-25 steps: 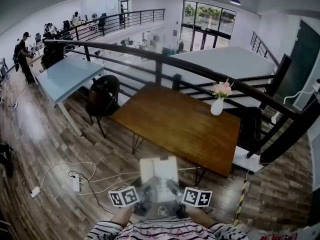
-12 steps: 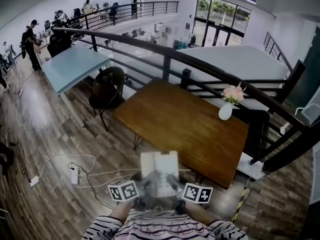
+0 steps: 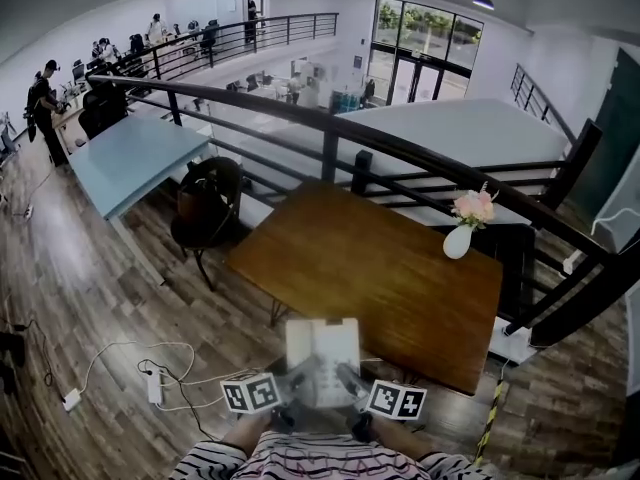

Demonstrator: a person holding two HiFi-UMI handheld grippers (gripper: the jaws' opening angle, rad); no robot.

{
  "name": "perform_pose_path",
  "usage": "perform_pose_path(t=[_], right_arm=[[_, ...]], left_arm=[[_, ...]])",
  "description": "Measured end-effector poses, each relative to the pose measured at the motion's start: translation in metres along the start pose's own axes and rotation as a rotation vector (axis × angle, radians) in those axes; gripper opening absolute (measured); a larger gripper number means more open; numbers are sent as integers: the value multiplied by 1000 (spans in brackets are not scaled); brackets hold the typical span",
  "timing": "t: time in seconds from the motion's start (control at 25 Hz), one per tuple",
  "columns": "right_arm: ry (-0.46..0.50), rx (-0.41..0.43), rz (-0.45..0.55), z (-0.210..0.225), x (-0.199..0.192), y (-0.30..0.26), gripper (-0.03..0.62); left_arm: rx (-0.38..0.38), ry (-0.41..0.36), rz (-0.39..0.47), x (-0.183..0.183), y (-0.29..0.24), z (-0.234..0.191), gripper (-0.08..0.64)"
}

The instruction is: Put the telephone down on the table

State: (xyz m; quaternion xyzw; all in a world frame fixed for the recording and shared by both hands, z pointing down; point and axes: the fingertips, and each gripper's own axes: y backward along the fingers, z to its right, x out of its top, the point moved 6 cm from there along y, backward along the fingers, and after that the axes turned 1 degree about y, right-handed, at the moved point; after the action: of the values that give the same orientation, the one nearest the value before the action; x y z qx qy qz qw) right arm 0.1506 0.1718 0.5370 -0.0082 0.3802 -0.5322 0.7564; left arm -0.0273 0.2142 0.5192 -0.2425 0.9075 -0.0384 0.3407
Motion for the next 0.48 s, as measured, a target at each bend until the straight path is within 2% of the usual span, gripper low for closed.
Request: perform_pose_path(t=[0.48], right_arm=[[-47, -51, 111, -67, 27, -133, 252]], left_arm=[[-72, -55, -100, 136, -3, -93, 397]])
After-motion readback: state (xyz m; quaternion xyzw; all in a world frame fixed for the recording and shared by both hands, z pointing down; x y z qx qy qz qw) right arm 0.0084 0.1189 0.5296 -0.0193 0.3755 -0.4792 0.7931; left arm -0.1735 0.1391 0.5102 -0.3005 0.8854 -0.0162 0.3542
